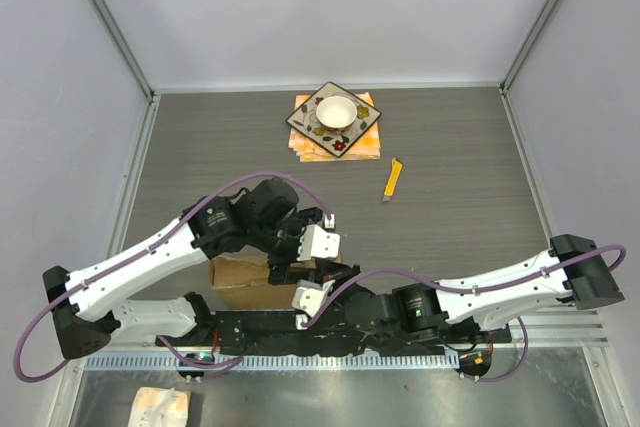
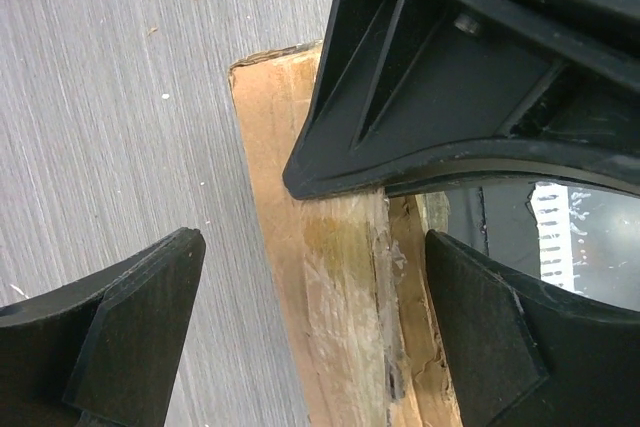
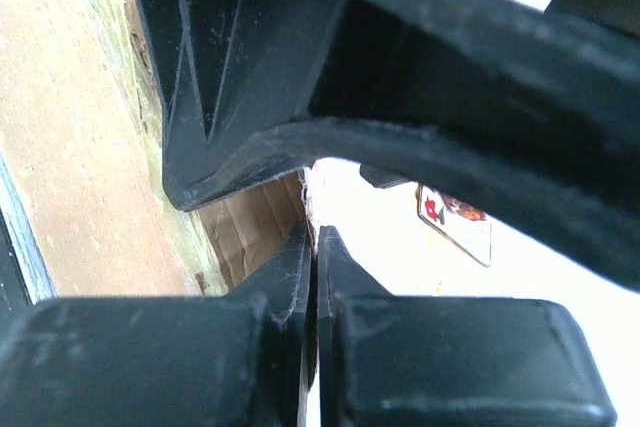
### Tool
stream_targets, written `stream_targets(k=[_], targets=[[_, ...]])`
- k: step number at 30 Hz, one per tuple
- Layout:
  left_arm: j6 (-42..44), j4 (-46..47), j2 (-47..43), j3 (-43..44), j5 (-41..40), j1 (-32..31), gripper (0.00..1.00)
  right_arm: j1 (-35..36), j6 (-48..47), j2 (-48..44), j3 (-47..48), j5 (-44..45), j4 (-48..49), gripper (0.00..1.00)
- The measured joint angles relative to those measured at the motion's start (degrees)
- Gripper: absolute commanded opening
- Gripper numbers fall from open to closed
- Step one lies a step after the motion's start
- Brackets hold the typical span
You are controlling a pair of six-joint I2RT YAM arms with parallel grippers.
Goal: Unpack the express box
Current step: Open the express box at the center of the board.
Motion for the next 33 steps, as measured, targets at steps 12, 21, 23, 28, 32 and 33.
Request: stream_targets(k=[12,21,23,28,32,33], targets=[[-0.09,-1.66,-2.54,0.02,1.16,0.17,0.66,-0.17,1.36,0.11,0.11,0.2,0.81,0.01],[1.6,-1.64,-4.35,-0.31,0.33,1.46,1.0,0.72,1.51,0.31,0.52,-2.01,0.5,0.01],[1.88,-1.6,-4.33,-0.63,0.35,1.51,1.0,0.7,1.51,0.5,0.79,-2.05,0.26,0.01],[1.81,-0.85,-4.28,-1.75,-0.13,1.51,0.76,0.74,1.53,1.42,1.68,-2.23,0.0,0.01],[0.81,-1.18,-4.31,-2.29,0.15,1.33,0.18,0.72,1.51,2.03,2.08,-1.66,-0.13,0.01],[0.96,-1.53,-4.39,-2.34,0.92,0.98,0.17,0.52,1.62,2.34,2.19,-0.81,-0.09,0.01]])
